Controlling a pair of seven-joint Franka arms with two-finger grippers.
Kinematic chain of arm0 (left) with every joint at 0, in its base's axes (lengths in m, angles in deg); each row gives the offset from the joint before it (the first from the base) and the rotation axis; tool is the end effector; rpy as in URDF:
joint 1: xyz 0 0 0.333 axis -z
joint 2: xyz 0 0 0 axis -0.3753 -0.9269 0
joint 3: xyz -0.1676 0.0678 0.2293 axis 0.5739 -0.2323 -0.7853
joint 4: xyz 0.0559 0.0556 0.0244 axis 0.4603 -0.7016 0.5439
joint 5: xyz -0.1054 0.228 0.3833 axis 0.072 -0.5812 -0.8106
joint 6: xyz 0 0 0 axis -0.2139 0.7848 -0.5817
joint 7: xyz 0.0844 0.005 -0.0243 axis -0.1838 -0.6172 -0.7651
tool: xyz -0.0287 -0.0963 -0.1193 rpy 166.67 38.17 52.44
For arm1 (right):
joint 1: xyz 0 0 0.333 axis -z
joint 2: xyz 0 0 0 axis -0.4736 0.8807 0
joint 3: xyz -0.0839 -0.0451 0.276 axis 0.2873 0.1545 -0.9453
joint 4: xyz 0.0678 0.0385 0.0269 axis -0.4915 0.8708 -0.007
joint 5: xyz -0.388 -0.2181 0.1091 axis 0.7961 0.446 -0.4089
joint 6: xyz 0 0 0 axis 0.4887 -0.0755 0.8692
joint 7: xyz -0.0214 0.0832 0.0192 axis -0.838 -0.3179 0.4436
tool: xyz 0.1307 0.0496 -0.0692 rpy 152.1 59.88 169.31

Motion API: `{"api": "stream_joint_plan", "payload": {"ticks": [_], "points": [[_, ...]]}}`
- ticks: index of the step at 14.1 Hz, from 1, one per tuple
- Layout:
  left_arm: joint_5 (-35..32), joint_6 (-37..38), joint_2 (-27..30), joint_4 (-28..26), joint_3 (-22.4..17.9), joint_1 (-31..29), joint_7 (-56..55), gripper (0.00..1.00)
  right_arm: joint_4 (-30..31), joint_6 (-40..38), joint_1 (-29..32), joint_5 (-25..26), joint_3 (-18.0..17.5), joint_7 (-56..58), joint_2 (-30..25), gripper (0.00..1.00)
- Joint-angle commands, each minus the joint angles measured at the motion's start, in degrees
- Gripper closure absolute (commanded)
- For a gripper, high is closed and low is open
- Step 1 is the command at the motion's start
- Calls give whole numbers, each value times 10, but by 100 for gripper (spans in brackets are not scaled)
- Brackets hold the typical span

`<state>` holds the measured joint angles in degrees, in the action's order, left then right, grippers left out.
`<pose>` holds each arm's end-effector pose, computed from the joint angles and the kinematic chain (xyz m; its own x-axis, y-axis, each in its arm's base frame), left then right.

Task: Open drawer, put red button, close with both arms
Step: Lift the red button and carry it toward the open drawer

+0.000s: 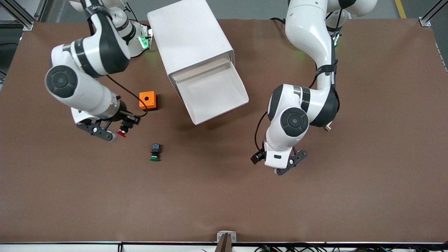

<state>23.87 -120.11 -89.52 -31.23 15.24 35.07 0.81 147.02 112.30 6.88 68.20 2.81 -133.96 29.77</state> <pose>0.7068 -0.3725 0.2684 0.8241 0.5652 -0.0360 0.5664 -0.8229 0.0455 0.6137 0.2304 0.3557 0.8889 -0.4421 -0.1198 -0.4402 -0.8969 0.0436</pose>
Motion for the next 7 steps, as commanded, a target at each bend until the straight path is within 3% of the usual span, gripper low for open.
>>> {"api": "stream_joint_plan", "payload": {"ticks": [1,7], "points": [[-13,-6,9,-9,4,5,4,1,14,0,-49,-11,6,-92,-16,100],[-13,-5,9,-9,4,4,4,1,15,15,-120,-12,6,-232,-13,100]]}}
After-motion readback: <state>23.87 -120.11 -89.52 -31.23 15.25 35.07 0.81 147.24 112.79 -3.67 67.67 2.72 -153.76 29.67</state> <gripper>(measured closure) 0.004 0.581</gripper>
